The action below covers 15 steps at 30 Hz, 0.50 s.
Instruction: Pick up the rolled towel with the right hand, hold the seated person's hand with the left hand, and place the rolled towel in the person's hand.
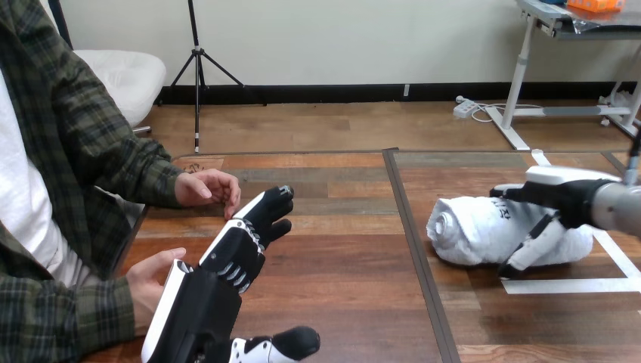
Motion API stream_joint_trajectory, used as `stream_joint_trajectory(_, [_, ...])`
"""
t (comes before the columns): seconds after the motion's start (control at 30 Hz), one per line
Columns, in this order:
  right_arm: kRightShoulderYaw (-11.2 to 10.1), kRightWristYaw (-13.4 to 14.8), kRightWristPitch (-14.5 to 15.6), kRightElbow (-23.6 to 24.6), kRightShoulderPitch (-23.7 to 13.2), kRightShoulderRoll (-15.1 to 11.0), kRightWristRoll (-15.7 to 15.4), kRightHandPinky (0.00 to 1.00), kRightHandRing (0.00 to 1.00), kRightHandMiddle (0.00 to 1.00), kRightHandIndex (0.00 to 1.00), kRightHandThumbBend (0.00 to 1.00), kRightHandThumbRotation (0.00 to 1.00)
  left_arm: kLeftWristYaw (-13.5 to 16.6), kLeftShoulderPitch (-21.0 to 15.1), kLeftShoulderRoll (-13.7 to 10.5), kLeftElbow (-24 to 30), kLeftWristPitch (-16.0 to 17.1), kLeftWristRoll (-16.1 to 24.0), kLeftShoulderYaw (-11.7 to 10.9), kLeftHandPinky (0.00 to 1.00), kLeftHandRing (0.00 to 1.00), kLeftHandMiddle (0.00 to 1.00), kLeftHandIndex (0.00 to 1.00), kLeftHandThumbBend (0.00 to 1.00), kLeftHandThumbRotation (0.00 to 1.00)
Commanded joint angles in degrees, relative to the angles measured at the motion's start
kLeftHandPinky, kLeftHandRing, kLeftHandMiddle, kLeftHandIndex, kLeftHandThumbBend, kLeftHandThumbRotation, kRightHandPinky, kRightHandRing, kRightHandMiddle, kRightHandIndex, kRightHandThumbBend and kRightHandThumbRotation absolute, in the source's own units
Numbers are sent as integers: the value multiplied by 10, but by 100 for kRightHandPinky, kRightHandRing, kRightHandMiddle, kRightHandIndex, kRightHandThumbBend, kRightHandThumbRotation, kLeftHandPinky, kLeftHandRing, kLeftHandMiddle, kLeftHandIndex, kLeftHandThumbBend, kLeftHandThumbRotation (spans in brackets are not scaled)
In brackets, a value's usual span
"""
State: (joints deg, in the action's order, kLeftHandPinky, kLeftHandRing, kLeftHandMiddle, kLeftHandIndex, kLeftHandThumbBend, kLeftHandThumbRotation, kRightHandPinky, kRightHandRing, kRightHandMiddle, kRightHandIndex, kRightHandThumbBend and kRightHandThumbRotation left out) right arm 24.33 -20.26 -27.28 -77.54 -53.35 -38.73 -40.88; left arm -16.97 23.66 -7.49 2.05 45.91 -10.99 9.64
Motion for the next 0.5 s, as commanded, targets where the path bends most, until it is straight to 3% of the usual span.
stream_joint_trajectory(0.0, [15, 32, 14, -4, -33, 28, -11, 94, 99, 98, 98, 100, 41, -1, -8, -2, 40, 3, -4, -7, 88, 92, 91, 86, 100, 47])
stream_joint_trajectory(0.47, [46, 89, 49, -17, -15, 67, -43, 94, 98, 97, 99, 100, 56, 4, 9, 0, 58, 13, -5, -11, 85, 90, 89, 85, 100, 47])
